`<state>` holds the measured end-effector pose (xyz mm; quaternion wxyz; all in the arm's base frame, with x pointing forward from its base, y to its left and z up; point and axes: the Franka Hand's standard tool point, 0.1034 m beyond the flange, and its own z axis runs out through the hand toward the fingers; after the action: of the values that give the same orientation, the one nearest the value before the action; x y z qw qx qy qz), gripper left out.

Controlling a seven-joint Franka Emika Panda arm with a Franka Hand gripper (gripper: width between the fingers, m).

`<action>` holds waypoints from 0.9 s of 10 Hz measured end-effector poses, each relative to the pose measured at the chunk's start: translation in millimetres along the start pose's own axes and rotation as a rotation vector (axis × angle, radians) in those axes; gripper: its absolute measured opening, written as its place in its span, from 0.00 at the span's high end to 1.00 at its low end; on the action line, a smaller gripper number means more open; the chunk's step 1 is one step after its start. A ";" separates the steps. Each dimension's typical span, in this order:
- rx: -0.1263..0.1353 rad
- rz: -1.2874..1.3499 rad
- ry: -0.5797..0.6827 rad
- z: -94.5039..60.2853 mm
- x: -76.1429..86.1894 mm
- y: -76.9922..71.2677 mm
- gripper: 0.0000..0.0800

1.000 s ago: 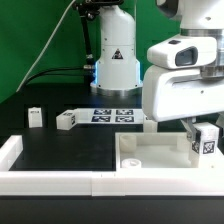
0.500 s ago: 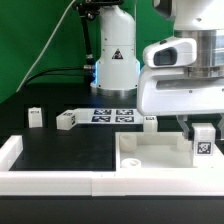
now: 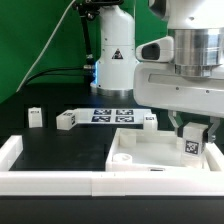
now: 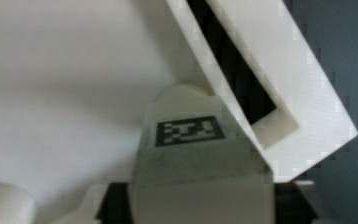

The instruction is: Assemble one leg

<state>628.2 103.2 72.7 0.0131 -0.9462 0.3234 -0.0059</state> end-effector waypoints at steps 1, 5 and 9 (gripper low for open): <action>-0.014 0.076 0.007 -0.6 2.5 3.9 0.61; -0.021 0.110 0.009 0.2 3.0 5.7 0.30; -0.021 0.110 0.009 0.3 3.0 5.7 0.19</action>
Offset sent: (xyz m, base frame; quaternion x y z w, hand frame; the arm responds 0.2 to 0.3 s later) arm 0.0000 0.0000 0.0000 0.0000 0.0000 0.0000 1.0000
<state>627.1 96.9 72.3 0.0020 -0.9270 0.3751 -0.0062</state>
